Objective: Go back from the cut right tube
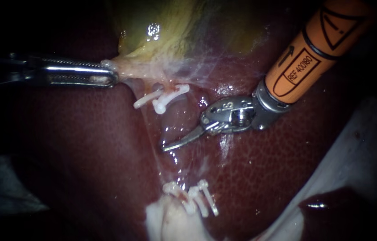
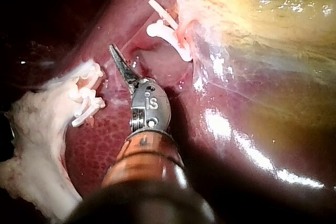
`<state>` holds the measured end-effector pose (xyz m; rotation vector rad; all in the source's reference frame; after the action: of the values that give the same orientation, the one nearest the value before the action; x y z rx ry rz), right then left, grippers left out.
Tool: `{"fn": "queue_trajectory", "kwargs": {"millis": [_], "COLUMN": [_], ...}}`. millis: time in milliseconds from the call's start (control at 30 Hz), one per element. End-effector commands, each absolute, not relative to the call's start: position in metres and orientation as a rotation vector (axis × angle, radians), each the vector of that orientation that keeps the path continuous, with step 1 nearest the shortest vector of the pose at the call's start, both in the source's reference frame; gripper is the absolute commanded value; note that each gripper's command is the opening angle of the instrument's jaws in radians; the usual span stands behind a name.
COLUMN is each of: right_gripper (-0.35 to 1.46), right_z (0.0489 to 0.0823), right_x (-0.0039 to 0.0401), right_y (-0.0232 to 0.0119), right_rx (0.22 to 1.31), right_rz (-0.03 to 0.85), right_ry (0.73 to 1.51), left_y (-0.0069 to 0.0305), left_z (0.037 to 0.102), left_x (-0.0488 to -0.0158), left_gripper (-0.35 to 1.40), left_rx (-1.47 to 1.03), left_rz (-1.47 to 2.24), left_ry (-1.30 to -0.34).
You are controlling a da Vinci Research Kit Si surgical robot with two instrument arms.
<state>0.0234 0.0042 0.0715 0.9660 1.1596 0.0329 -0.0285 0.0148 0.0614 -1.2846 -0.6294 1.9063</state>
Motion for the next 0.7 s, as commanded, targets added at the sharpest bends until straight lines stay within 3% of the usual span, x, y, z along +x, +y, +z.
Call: {"fn": "queue_trajectory", "kwargs": {"millis": [33, 67, 100, 167, 200, 467, 567, 700], "right_gripper": [-0.13, 0.31, 0.54, 0.94, 1.03, 1.25, 1.43, 1.43], "right_z": [0.0714, 0.0713, 0.0712, 0.071, 0.071, 0.0704, 0.0695, 0.0672], "right_x": [0.0234, 0.0235, 0.0236, 0.0239, 0.024, 0.0238, 0.0226, 0.0196], "right_y": [0.0041, 0.004, 0.0039, 0.0038, 0.0037, 0.0033, 0.0026, 0.0008], "right_rx": [0.967, 0.974, 0.976, 0.974, 0.974, 0.934, 0.852, 0.725], "right_rz": [0.035, 0.043, 0.045, 0.048, 0.048, 0.078, 0.182, 0.315], "right_ry": [1.171, 1.185, 1.194, 1.197, 1.197, 1.2, 1.191, 1.176], "left_y": [0.0148, 0.0148, 0.0148, 0.0148, 0.0148, 0.0148, 0.0148, 0.0149], "left_z": [0.0614, 0.0614, 0.0614, 0.0614, 0.0614, 0.0613, 0.0614, 0.0614], "left_x": [-0.0285, -0.0285, -0.0285, -0.0285, -0.0285, -0.0285, -0.0284, -0.0282], "left_gripper": [-0.35, -0.35, -0.35, -0.35, -0.35, -0.35, -0.35, -0.35], "left_rx": [-1.285, -1.285, -1.285, -1.285, -1.285, -1.285, -1.285, -1.286], "left_rz": [1.906, 1.906, 1.906, 1.906, 1.906, 1.906, 1.906, 1.907], "left_ry": [-0.63, -0.63, -0.631, -0.631, -0.63, -0.631, -0.631, -0.633]}}
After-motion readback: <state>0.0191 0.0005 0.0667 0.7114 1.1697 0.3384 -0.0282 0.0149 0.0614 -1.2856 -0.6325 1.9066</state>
